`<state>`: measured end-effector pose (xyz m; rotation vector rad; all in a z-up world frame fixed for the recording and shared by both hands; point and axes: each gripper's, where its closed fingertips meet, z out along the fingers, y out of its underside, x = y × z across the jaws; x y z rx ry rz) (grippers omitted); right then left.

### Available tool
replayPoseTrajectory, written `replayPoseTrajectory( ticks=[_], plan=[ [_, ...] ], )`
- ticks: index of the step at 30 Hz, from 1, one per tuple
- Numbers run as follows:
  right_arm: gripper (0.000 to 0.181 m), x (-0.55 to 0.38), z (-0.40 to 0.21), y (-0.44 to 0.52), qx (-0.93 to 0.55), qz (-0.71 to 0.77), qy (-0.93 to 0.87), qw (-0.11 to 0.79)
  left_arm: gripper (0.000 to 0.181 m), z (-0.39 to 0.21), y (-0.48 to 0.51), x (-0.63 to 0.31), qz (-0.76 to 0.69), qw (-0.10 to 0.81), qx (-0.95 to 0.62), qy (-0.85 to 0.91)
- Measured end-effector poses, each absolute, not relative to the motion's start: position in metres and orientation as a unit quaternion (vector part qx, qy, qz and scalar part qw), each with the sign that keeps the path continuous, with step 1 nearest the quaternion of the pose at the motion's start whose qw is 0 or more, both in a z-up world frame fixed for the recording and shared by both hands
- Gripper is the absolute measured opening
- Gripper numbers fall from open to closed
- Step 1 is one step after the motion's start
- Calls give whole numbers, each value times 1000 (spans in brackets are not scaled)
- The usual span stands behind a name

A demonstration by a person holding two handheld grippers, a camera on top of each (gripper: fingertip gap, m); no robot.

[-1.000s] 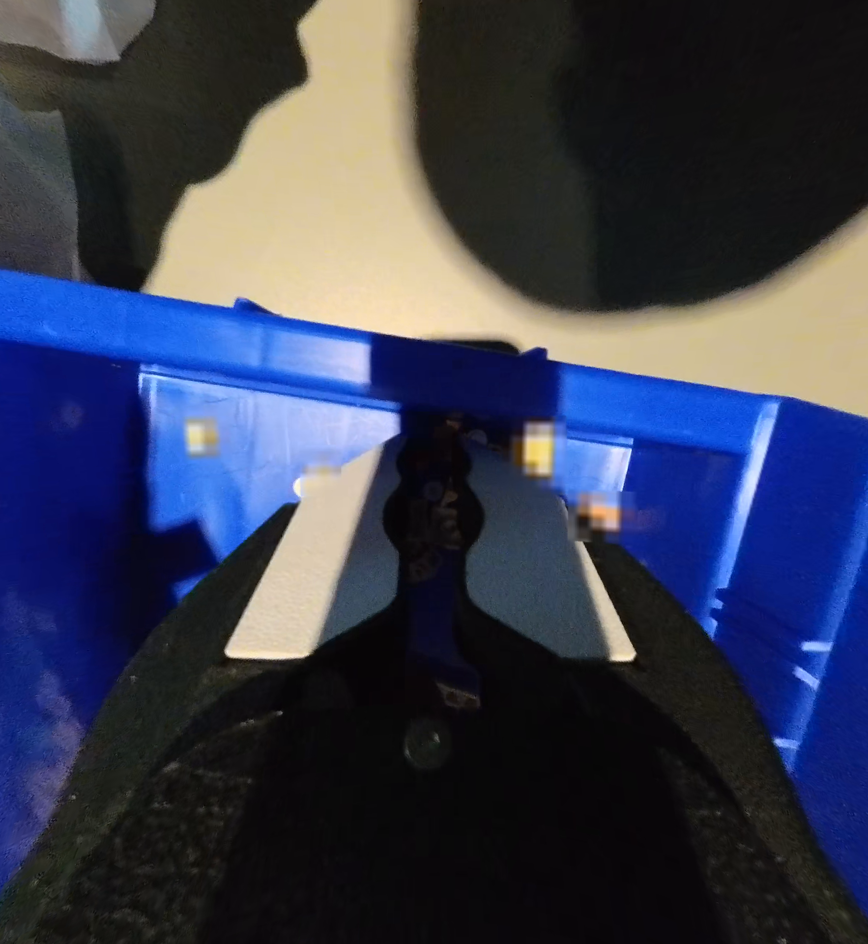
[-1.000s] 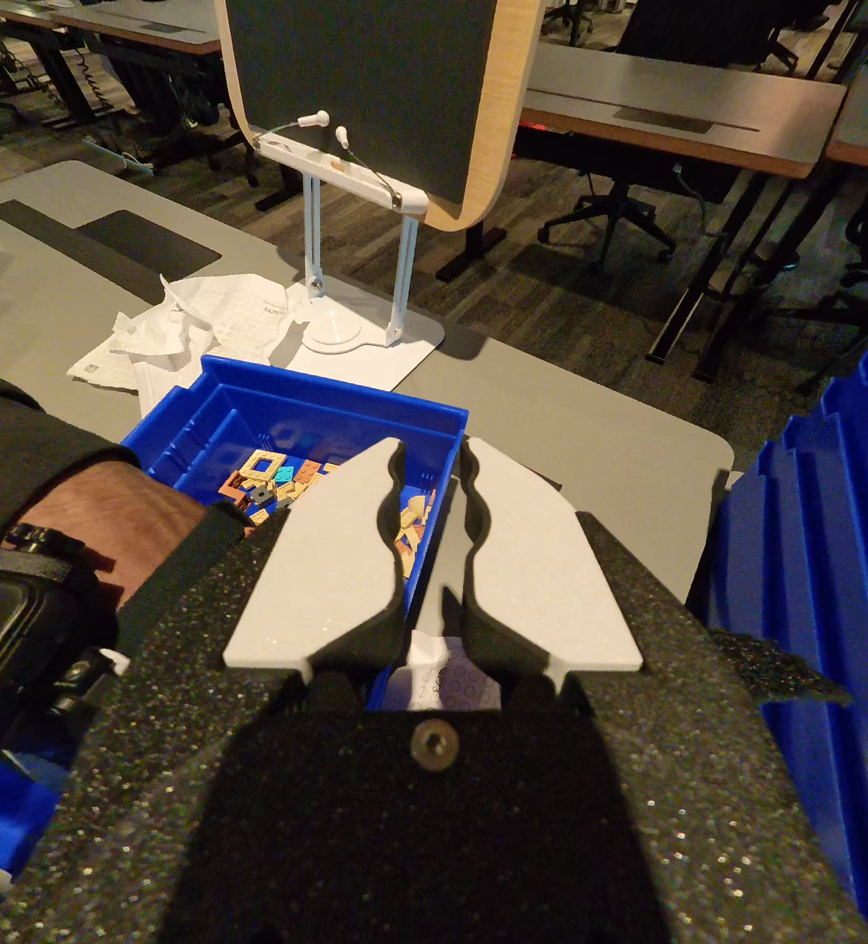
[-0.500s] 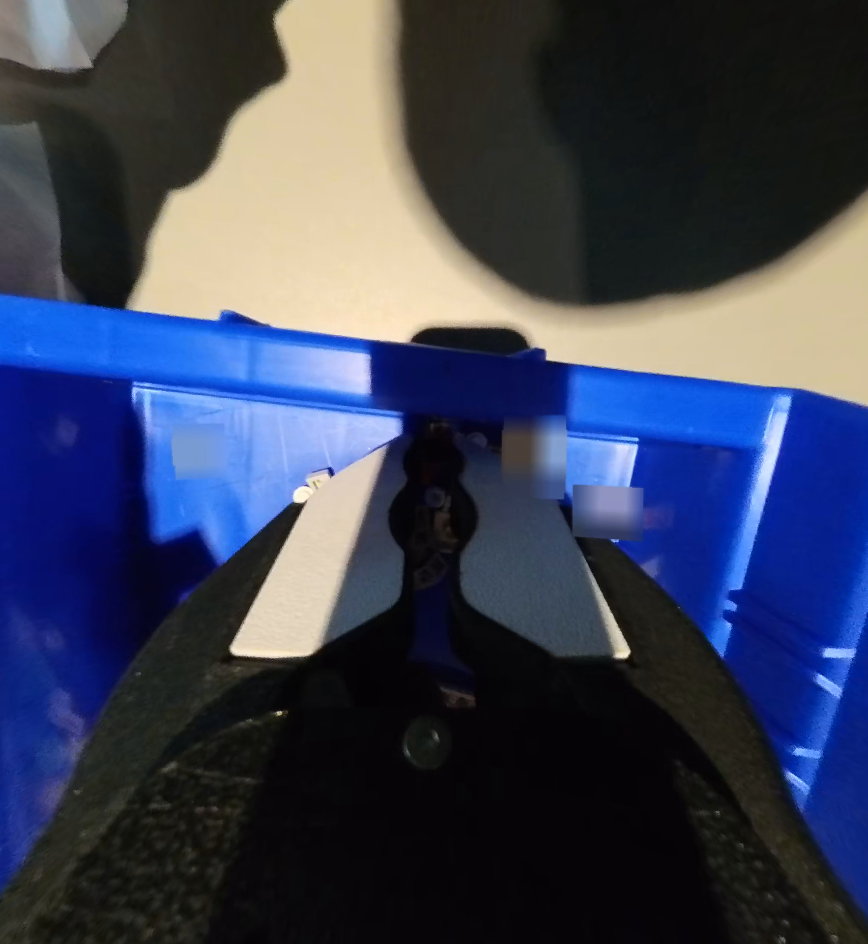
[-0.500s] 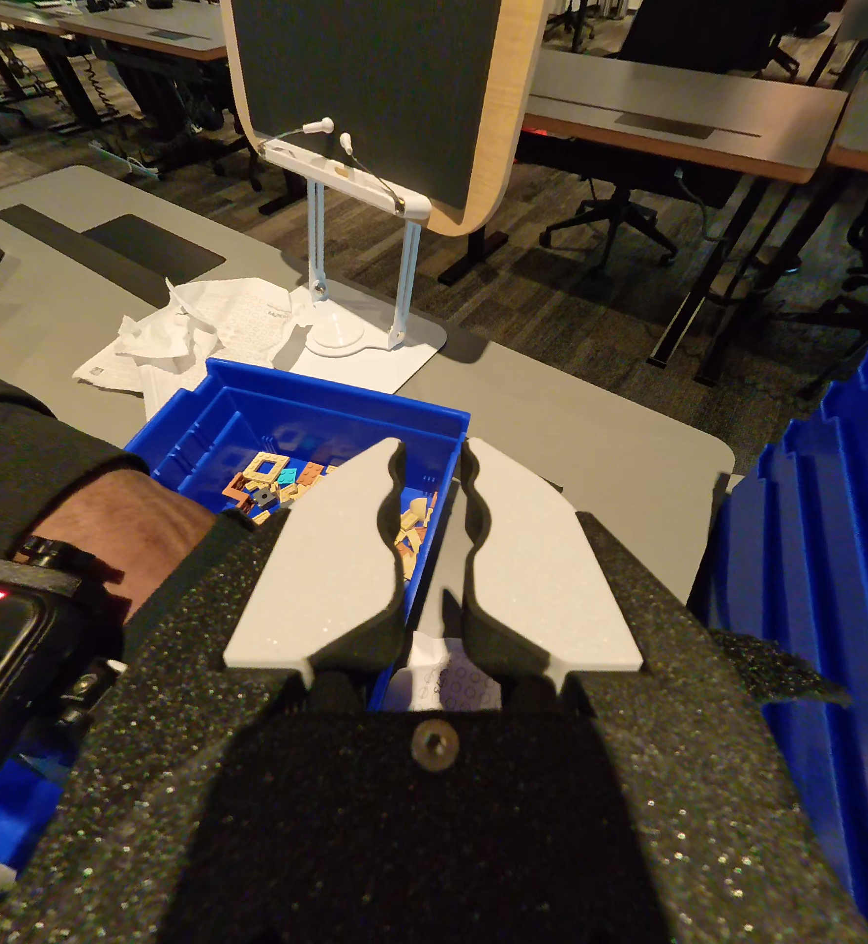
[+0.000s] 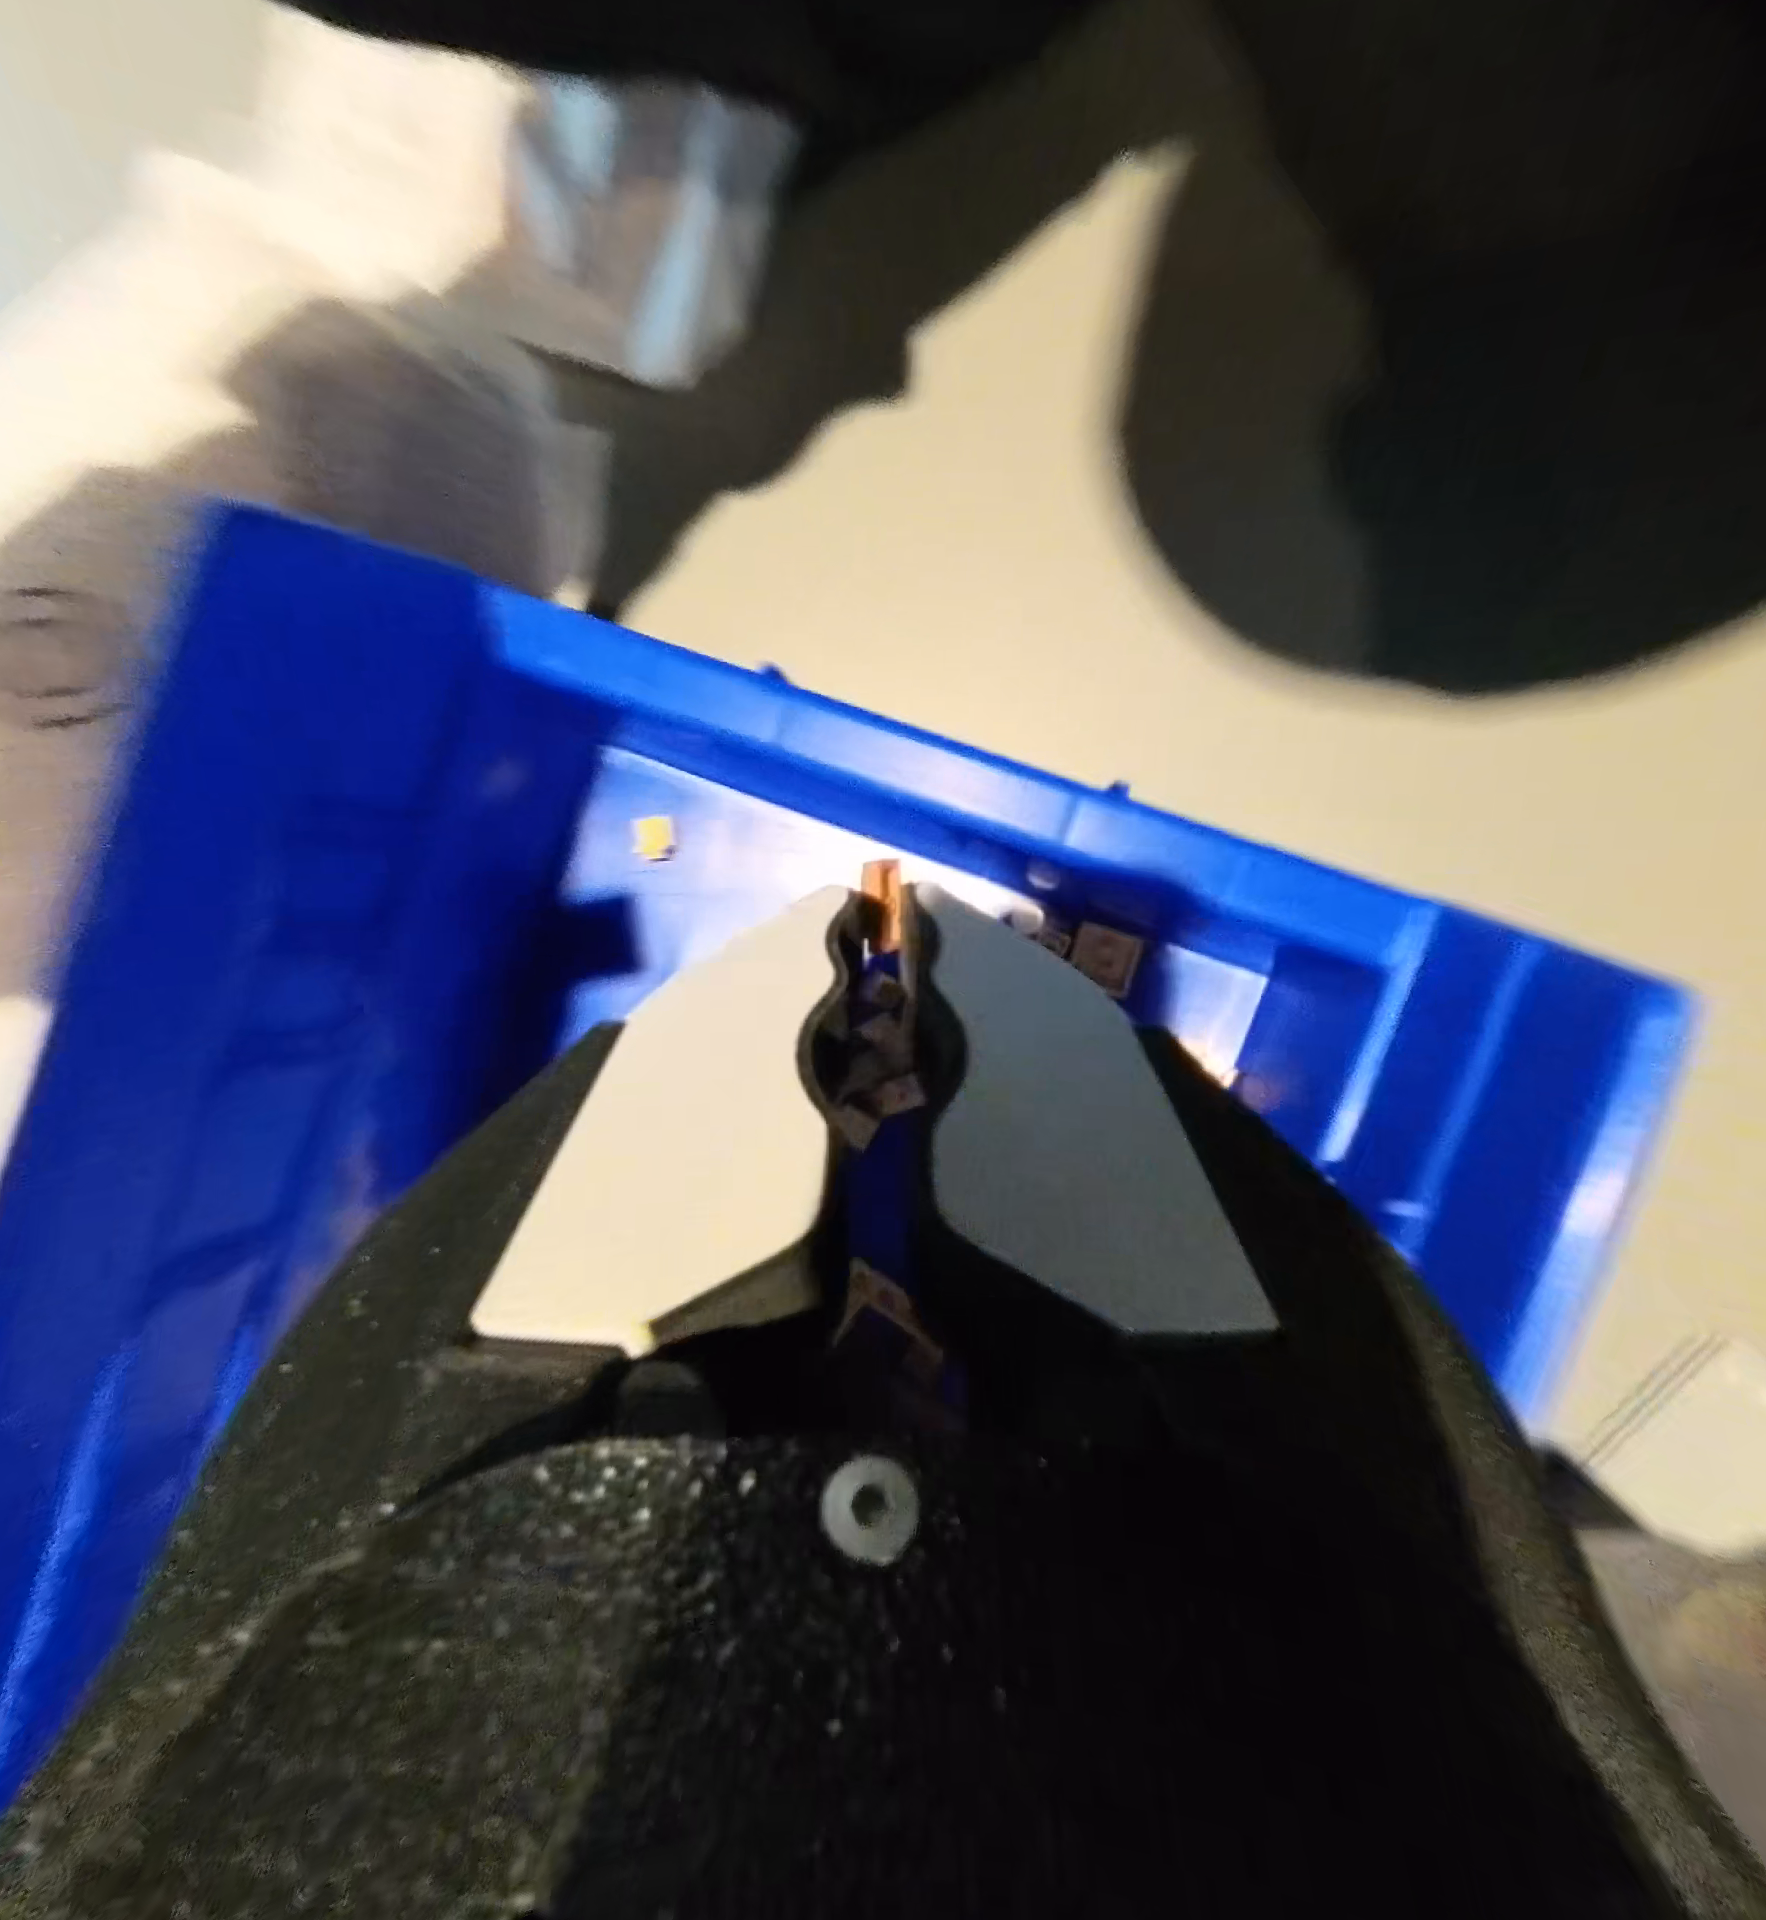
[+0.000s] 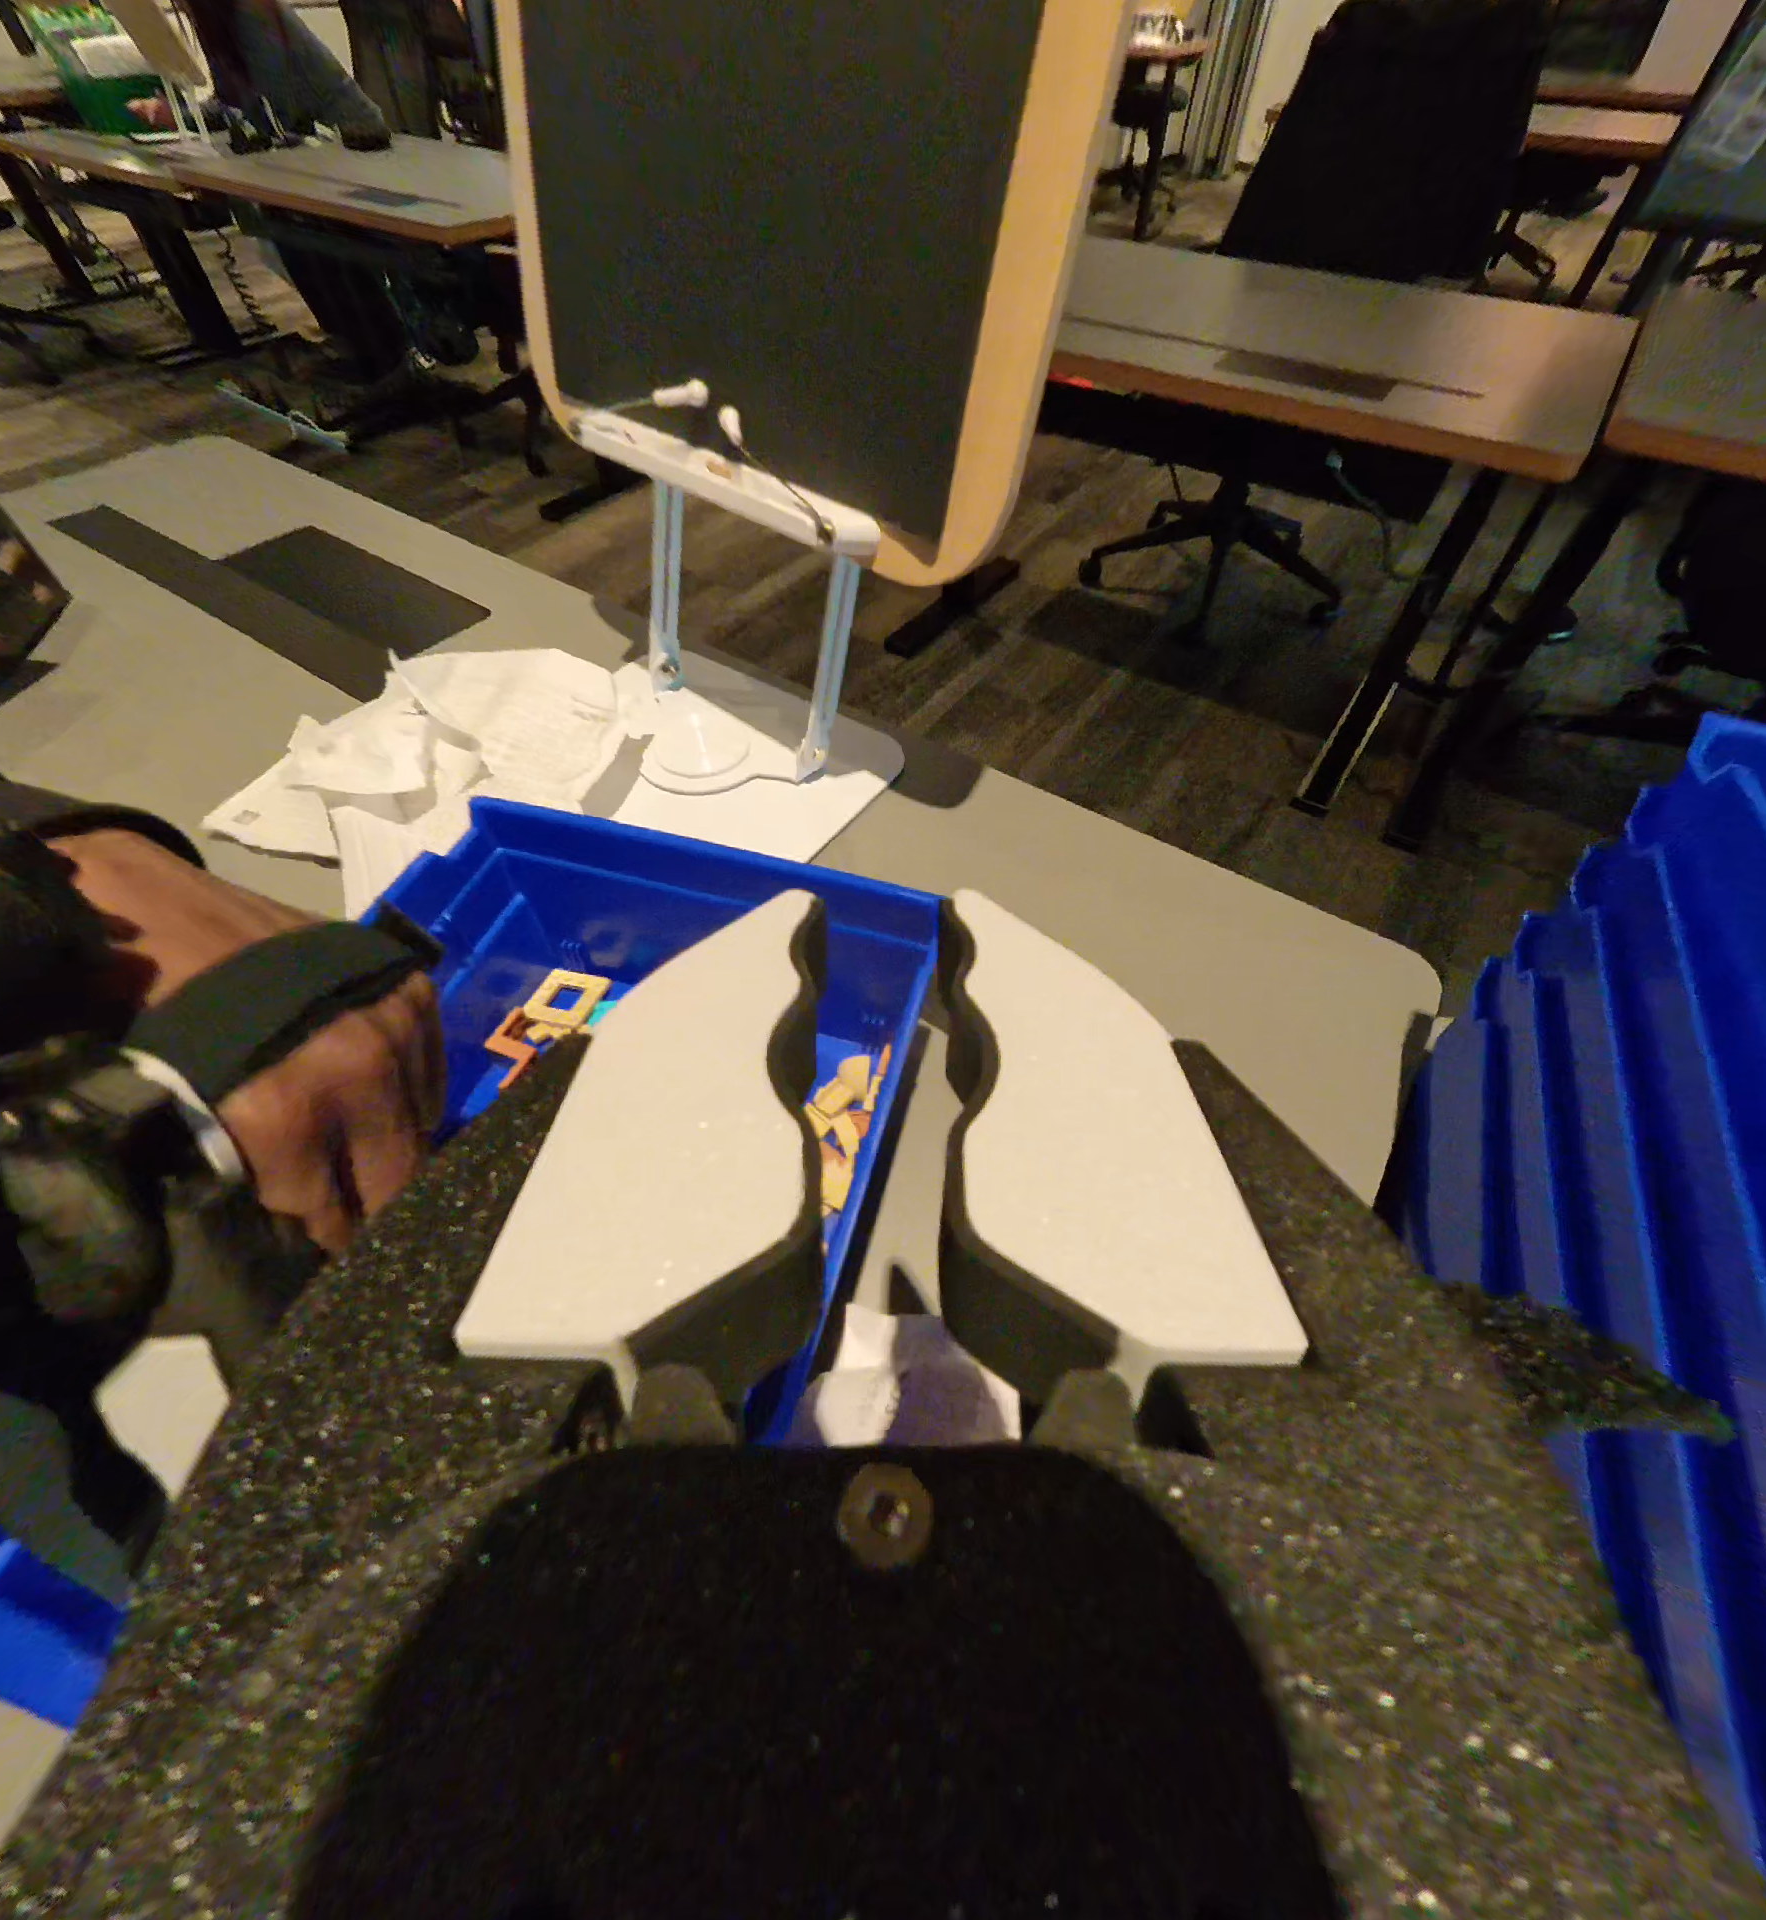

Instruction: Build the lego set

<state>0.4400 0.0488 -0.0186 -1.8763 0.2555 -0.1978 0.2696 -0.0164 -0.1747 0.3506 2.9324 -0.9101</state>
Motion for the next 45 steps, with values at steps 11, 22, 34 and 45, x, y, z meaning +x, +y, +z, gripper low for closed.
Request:
replayPoseTrajectory(
  ticks=[11,22,34,45],
  plan=[
    [20,320,28,75,-786,-1,-33,617,6,-59,24,180,-413,378,-24,829],
    [22,88,-57,111,-804,187,-232,515,6,-96,125,32,-367,581,-203,697],
    [20,58,-86,159,-782,100,-237,568,6,-117,165,41,-374,590,-146,701],
    [24,20,-115,157,-788,153,-222,554,6,-127,160,23,-397,589,-137,691]
  ],
)
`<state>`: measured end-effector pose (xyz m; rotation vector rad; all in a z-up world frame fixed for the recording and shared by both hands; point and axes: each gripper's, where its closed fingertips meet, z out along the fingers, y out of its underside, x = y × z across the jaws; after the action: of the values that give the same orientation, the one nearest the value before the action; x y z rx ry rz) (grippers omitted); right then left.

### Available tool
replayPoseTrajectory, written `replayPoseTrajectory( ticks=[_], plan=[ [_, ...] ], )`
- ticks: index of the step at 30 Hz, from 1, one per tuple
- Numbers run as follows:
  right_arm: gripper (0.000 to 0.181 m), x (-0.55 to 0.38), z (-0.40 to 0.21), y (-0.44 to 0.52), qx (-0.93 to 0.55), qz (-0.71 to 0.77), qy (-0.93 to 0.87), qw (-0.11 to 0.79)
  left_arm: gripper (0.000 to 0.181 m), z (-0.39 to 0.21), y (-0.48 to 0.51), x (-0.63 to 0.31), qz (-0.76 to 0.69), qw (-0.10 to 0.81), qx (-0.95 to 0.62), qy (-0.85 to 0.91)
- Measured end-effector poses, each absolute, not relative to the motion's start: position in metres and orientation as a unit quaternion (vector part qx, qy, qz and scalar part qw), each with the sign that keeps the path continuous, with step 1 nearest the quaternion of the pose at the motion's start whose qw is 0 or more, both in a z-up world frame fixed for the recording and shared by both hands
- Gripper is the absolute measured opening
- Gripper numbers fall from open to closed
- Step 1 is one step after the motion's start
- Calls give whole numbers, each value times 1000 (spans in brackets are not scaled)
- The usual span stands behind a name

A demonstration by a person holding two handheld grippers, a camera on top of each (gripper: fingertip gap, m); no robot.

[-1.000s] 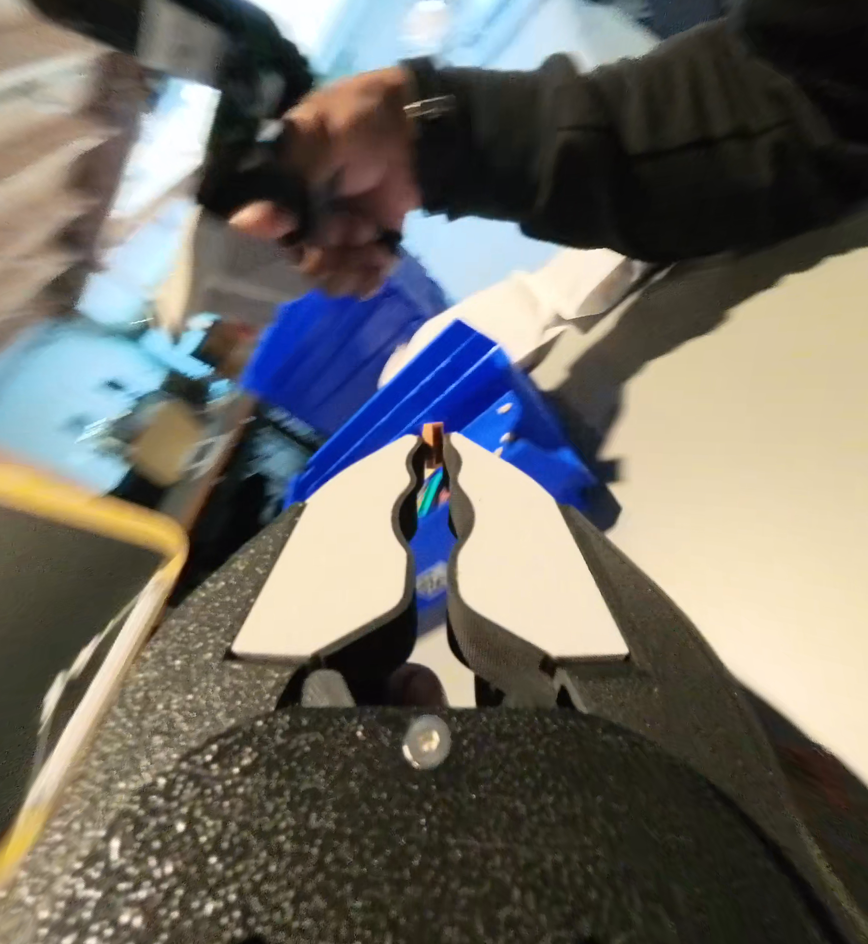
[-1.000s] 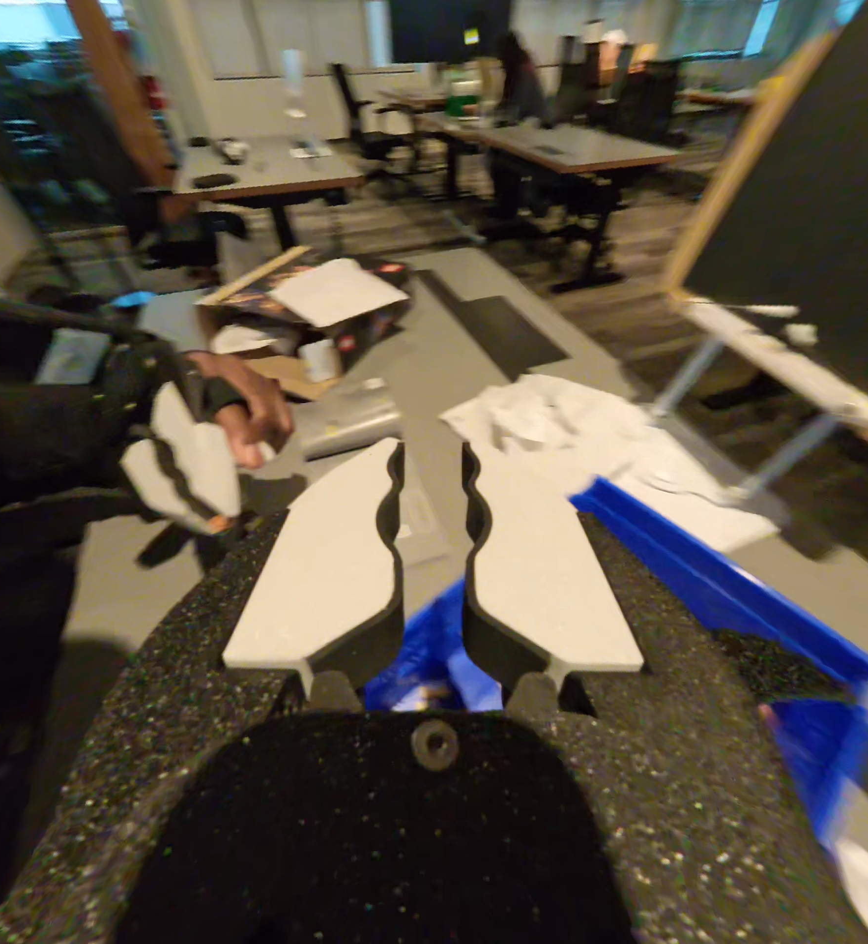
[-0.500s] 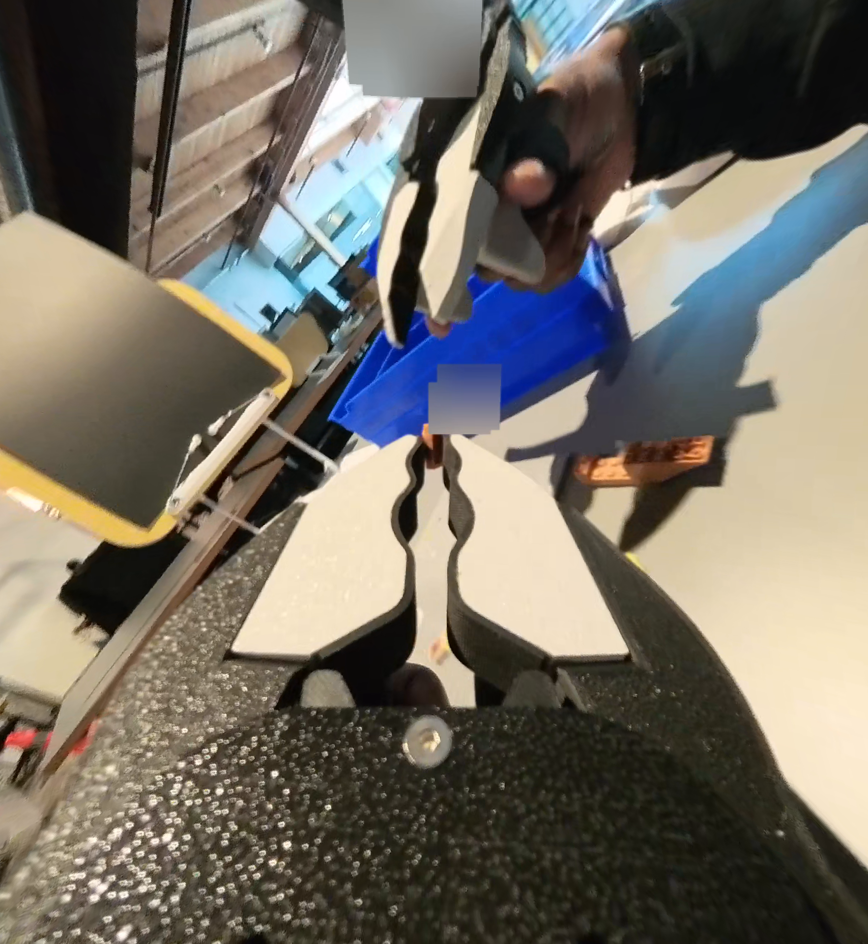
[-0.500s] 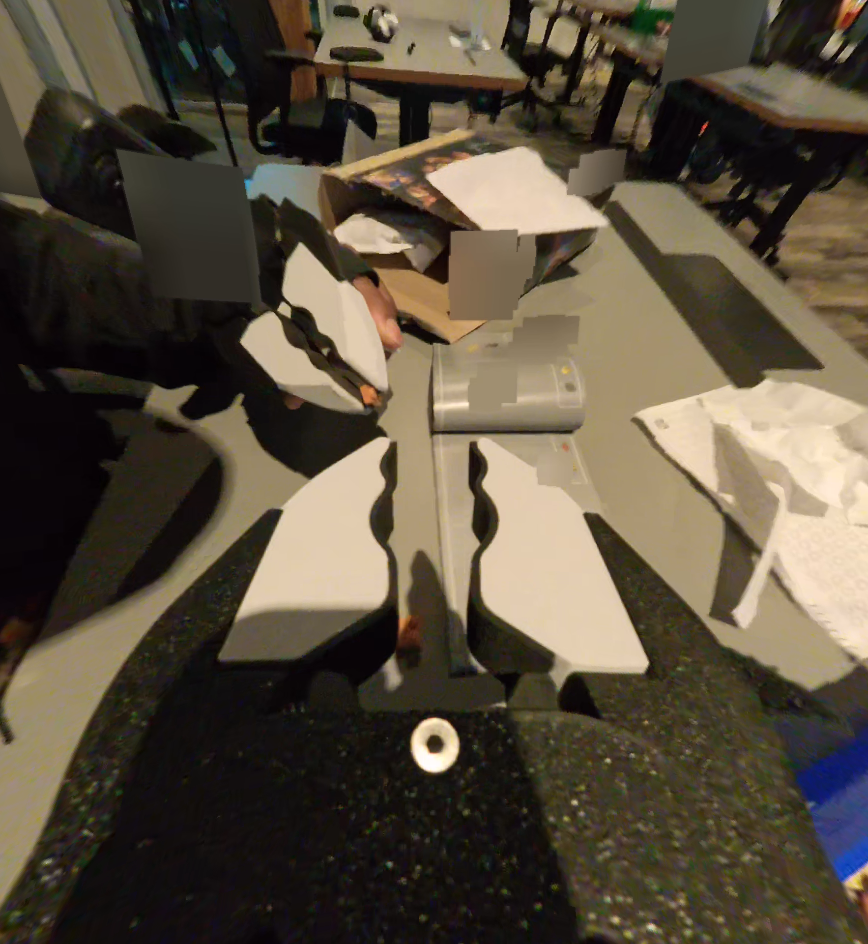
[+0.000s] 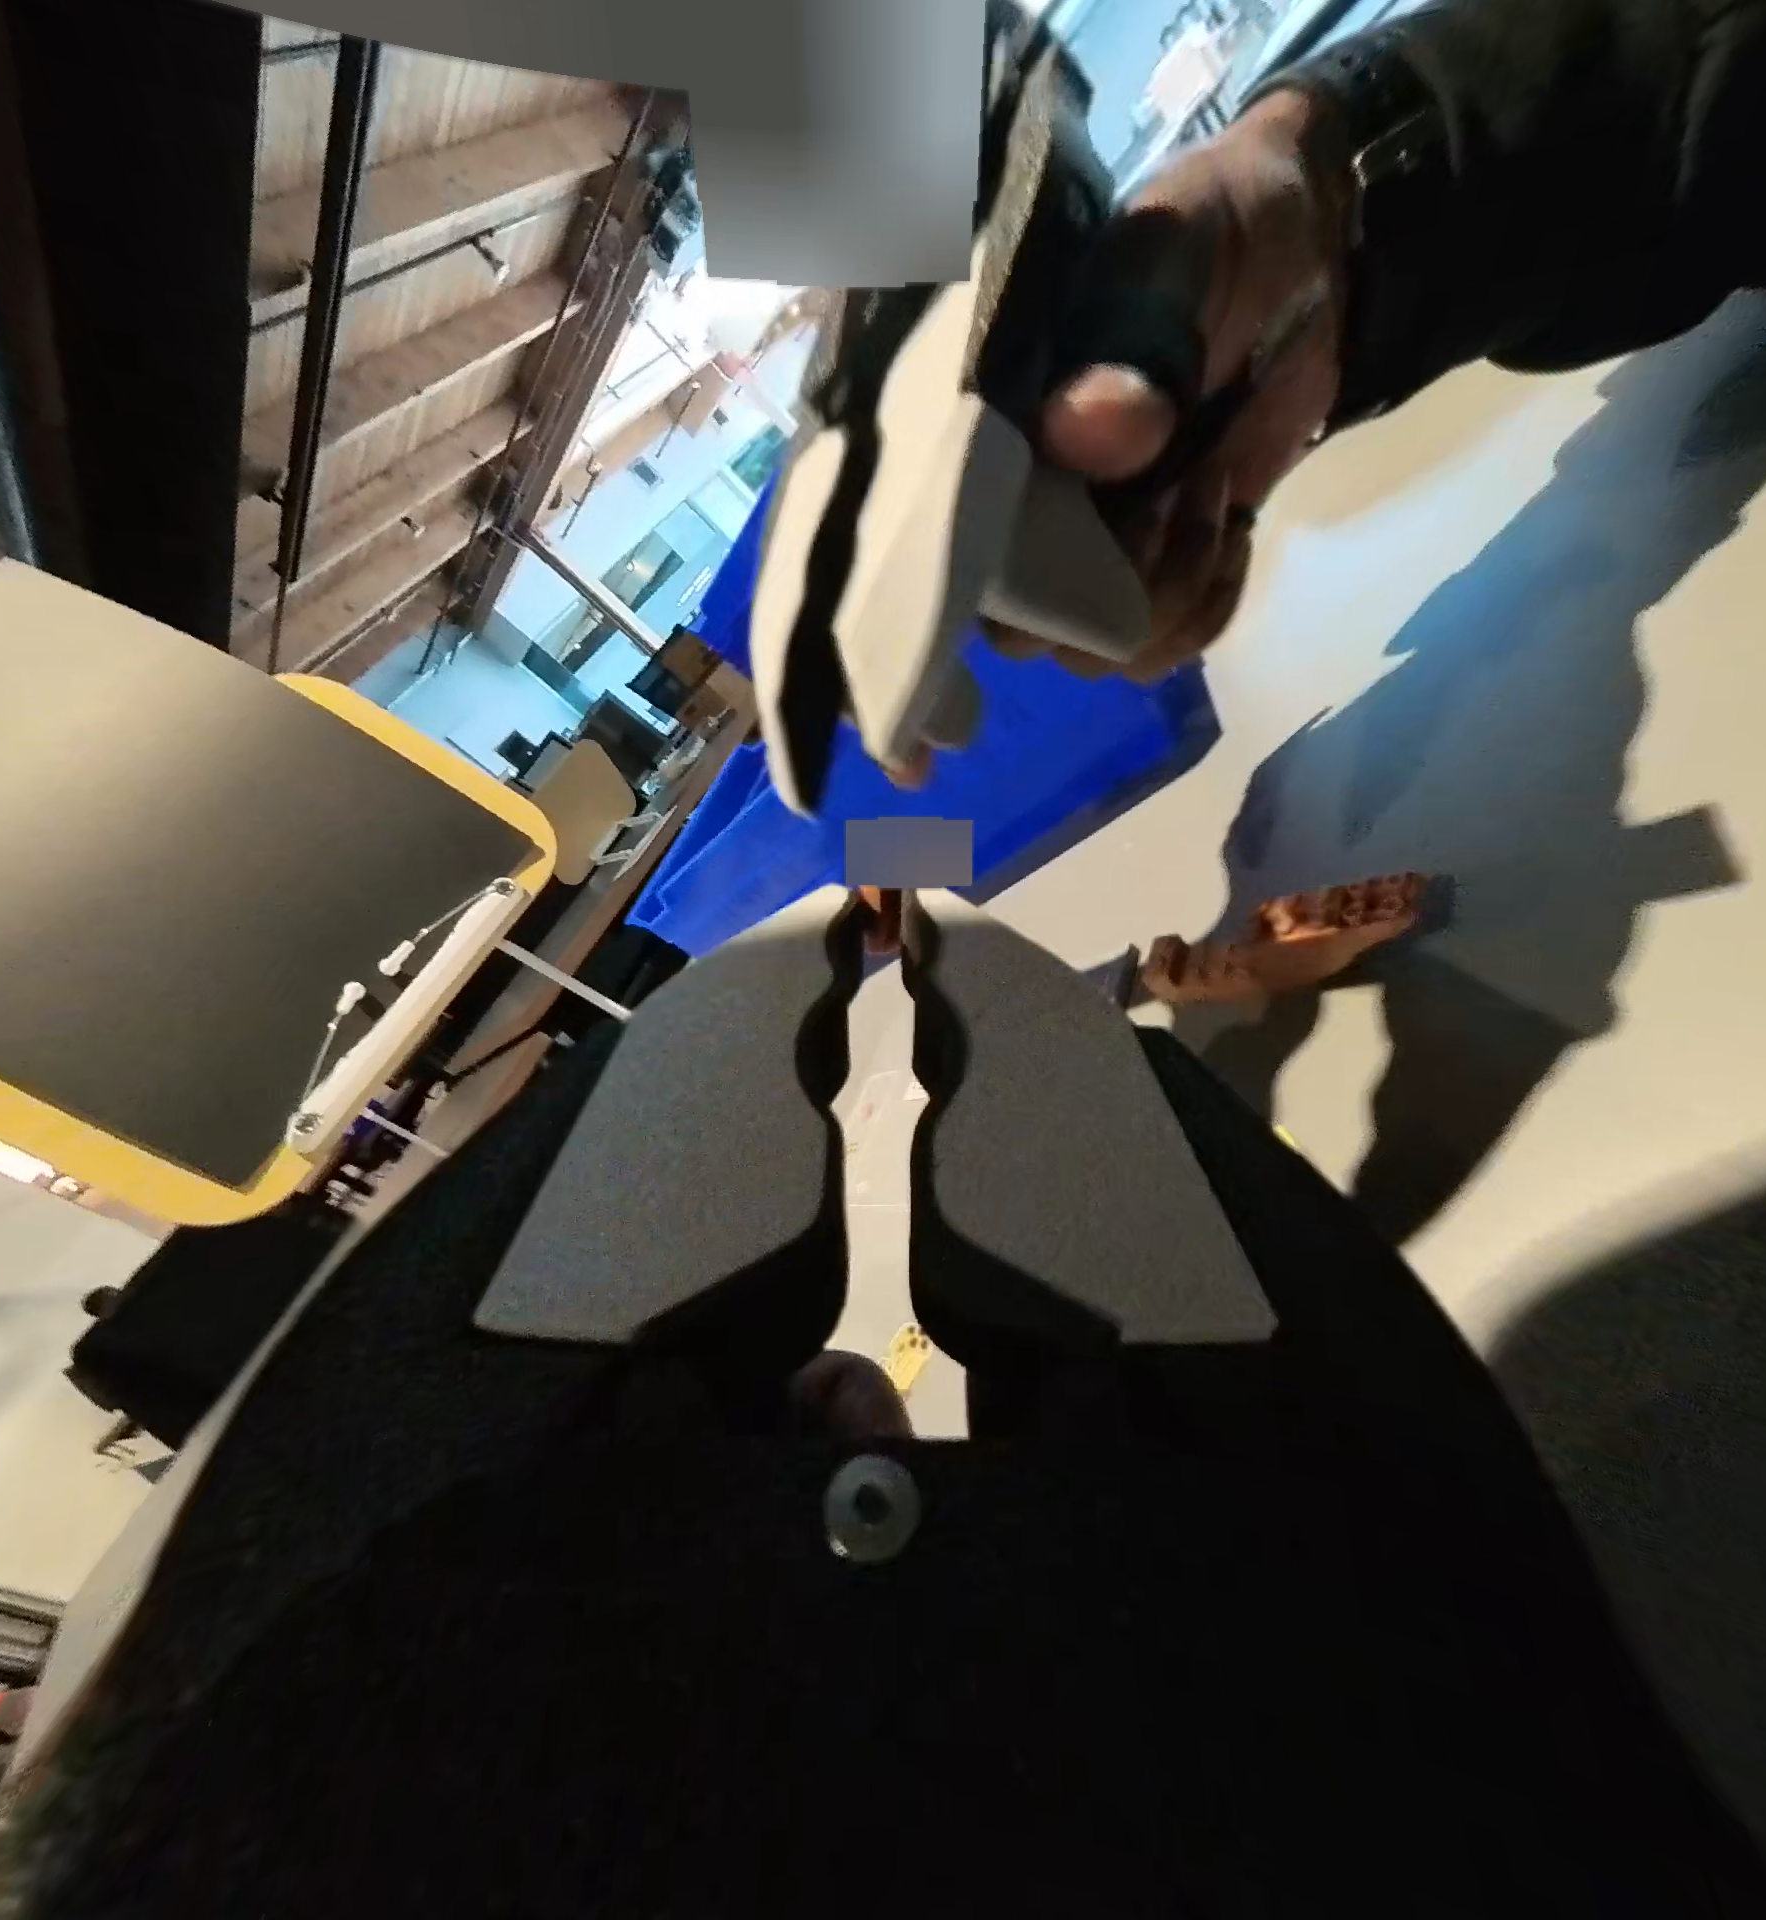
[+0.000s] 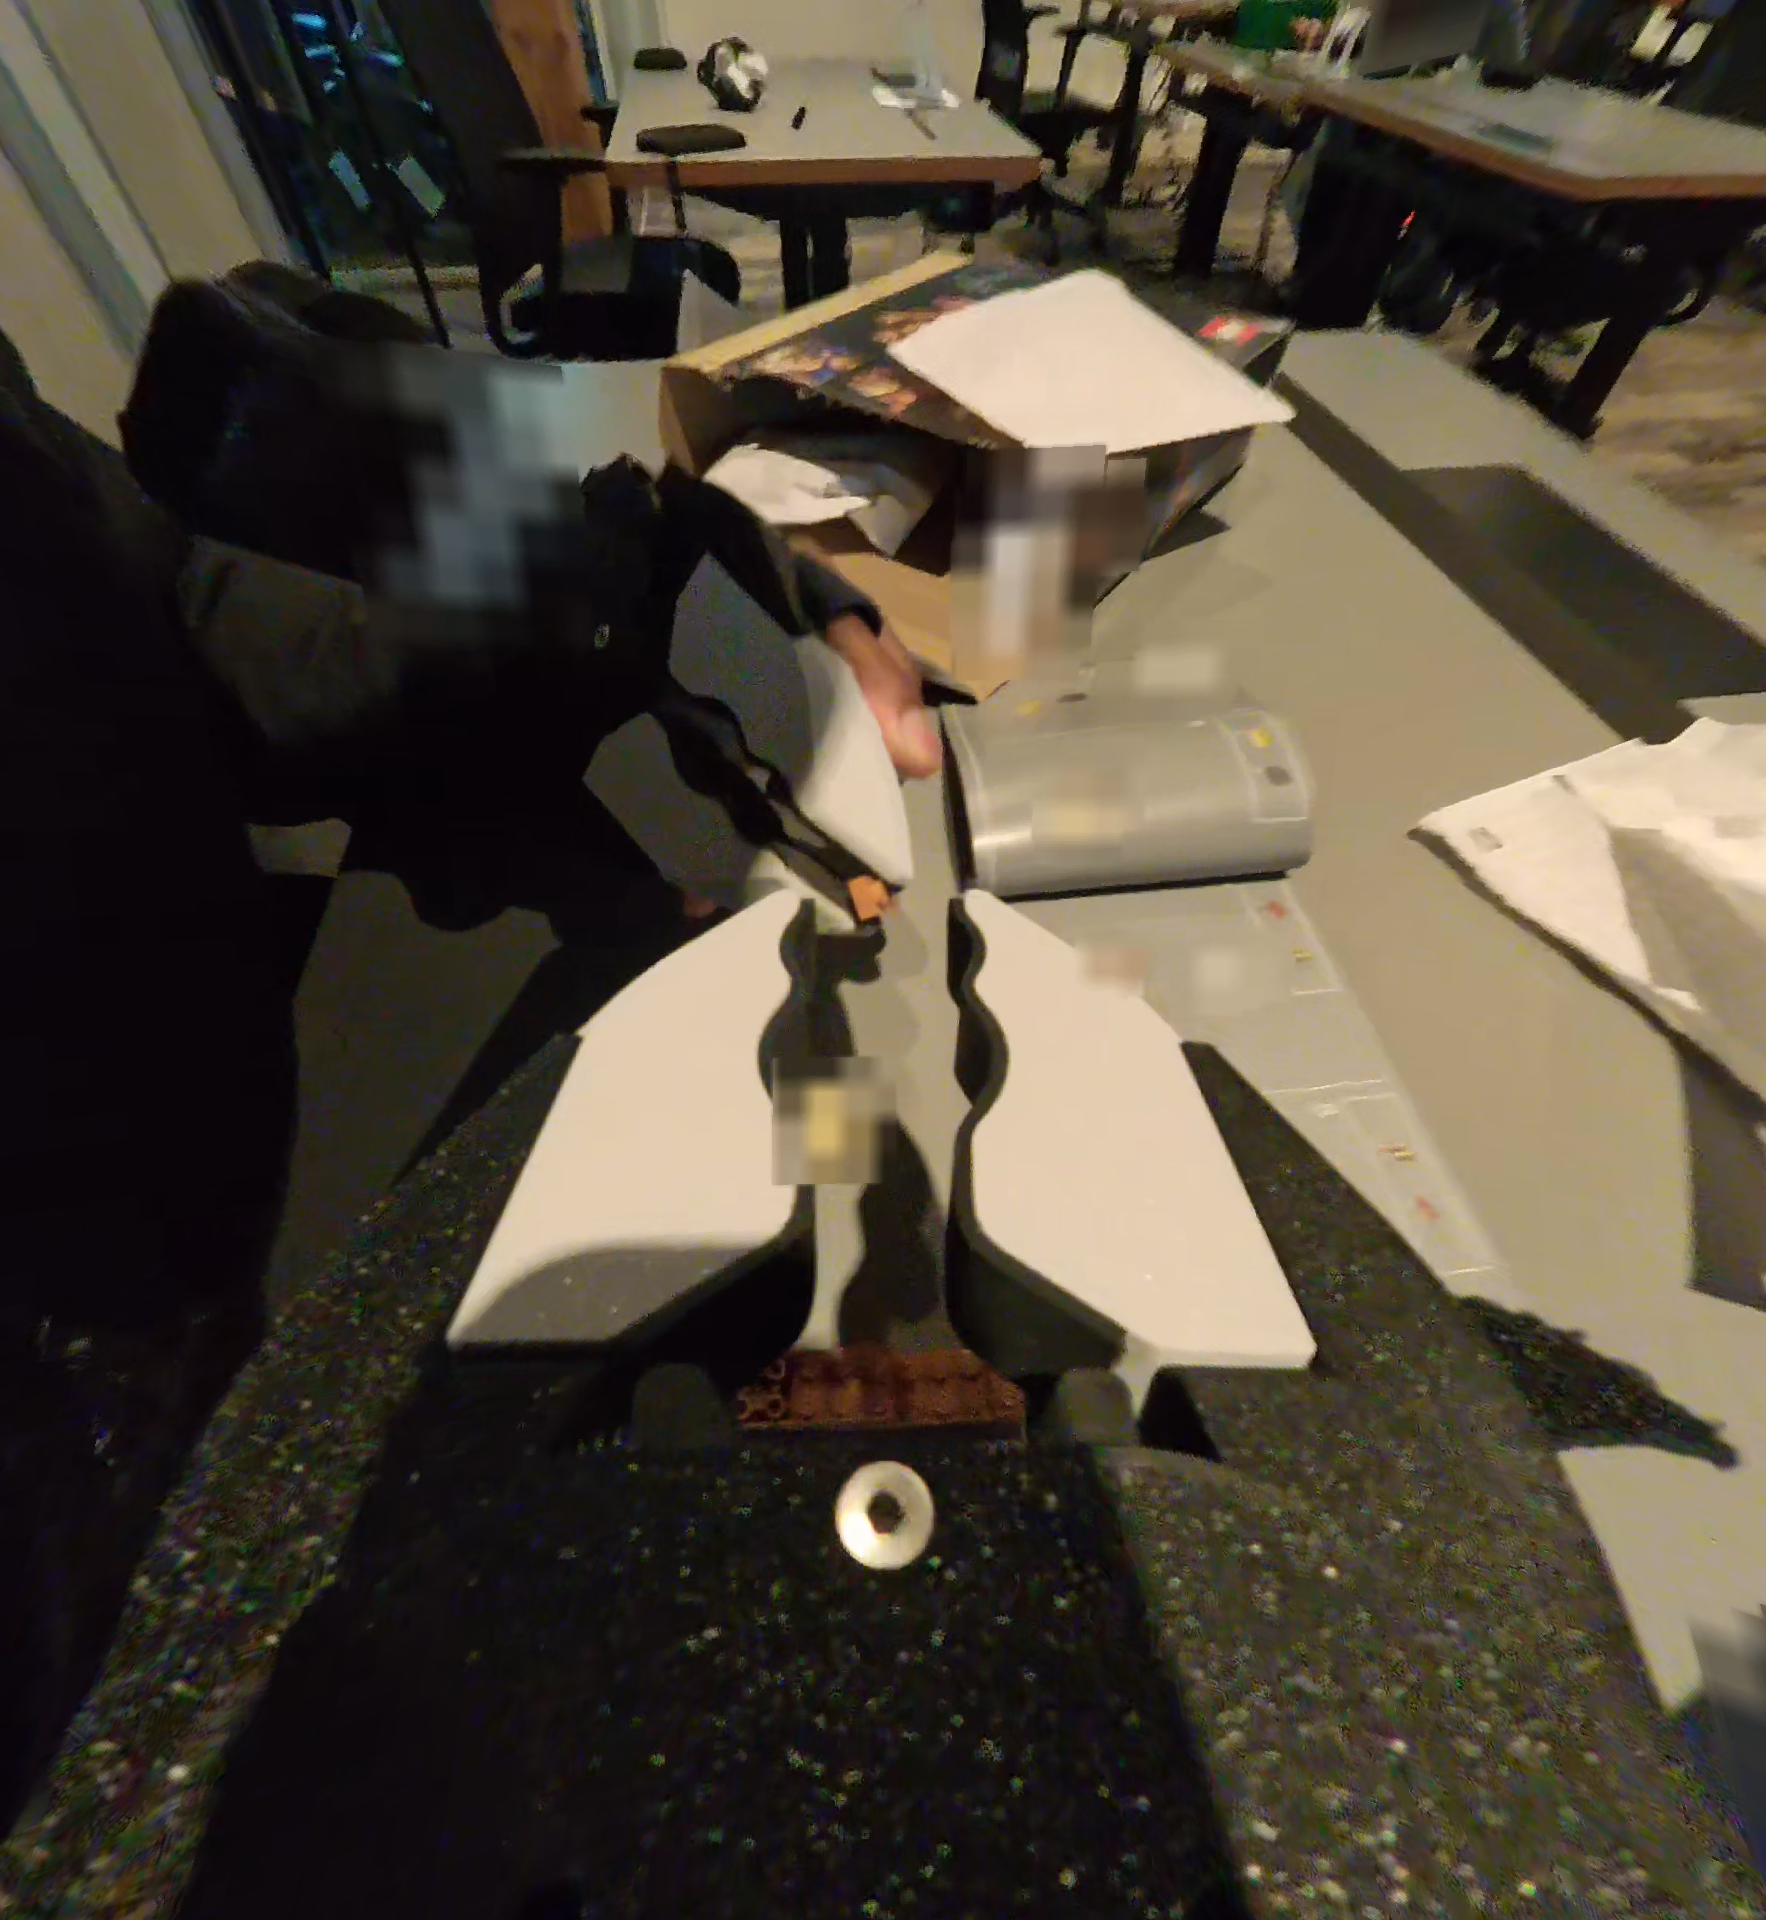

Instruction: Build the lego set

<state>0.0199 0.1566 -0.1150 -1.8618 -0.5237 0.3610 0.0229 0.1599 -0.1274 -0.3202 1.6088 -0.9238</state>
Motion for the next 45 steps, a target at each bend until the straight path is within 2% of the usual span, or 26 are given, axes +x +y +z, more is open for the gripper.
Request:
replayPoseTrajectory(
  ticks=[6,18,32,45],
  plan=[
    [37,8,-137,150,-811,227,-193,504,6,-122,157,15,-404,592,-116,687],
    [41,-4,-140,133,-795,327,-147,489,6,-127,145,10,-398,594,-86,694],
    [32,2,-139,137,-784,328,-139,509,5,-115,161,13,-324,668,-76,665],
    [31,0,-135,137,-760,369,-128,519,5,-124,147,13,-314,665,-47,676]
  ],
)
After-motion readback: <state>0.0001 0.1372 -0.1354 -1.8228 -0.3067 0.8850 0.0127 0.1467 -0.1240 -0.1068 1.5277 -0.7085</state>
